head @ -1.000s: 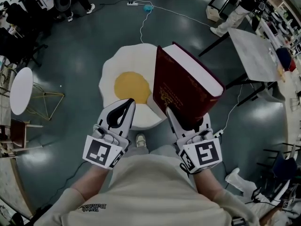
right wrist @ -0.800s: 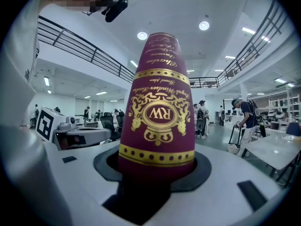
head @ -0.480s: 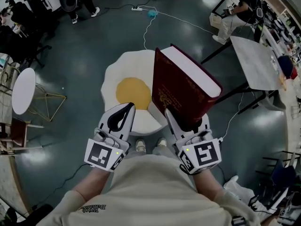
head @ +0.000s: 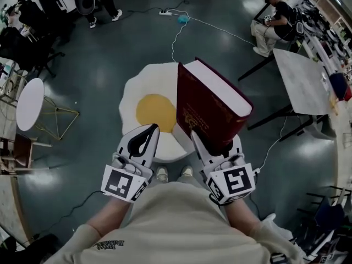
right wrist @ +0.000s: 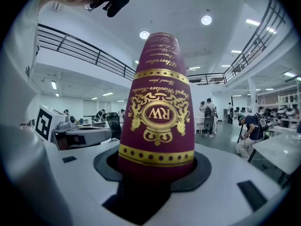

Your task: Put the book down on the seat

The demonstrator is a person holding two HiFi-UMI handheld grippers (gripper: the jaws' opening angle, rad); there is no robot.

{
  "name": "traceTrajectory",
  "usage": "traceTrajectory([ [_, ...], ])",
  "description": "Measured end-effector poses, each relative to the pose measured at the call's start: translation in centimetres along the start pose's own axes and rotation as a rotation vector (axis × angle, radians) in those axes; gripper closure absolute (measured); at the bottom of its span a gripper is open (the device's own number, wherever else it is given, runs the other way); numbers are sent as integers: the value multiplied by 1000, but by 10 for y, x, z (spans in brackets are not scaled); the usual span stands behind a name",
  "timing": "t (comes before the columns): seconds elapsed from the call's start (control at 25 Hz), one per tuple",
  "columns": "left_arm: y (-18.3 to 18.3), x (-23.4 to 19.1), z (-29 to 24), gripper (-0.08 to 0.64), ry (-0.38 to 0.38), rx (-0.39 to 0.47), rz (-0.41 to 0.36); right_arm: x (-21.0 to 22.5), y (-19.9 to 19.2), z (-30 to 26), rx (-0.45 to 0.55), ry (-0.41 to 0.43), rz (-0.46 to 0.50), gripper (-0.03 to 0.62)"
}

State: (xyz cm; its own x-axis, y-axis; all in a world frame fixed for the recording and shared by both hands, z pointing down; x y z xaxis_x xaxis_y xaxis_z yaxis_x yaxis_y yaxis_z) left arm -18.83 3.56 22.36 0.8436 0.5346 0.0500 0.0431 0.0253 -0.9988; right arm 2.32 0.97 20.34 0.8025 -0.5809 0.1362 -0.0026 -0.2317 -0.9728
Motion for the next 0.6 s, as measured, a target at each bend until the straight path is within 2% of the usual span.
traceTrajectory([
  [0.24, -11, 7, -24, 555, -13, -5, 3, 25, -16, -11, -37, 13, -38, 365],
  [0.44, -28, 11, -52, 555, -21, -18, -1, 58, -42, -32, -47, 3, -130, 365],
  [0.6, -43, 4, -73, 555, -27, -14, -36, 78, -60, -54, -79, -6, -165, 365],
])
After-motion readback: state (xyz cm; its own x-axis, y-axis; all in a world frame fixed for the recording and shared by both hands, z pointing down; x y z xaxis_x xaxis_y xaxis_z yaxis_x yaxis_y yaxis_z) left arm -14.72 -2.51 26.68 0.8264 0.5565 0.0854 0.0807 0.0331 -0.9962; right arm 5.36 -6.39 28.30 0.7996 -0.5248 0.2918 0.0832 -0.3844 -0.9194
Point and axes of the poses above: the fingertips, and each gripper's own axes: z backward along the fingers, x to its right, y out of its top, the point moved 9 cm from there along z, backward along the fingers, and after that the axes turned 7 degrees about -z, right-handed, at the moved point
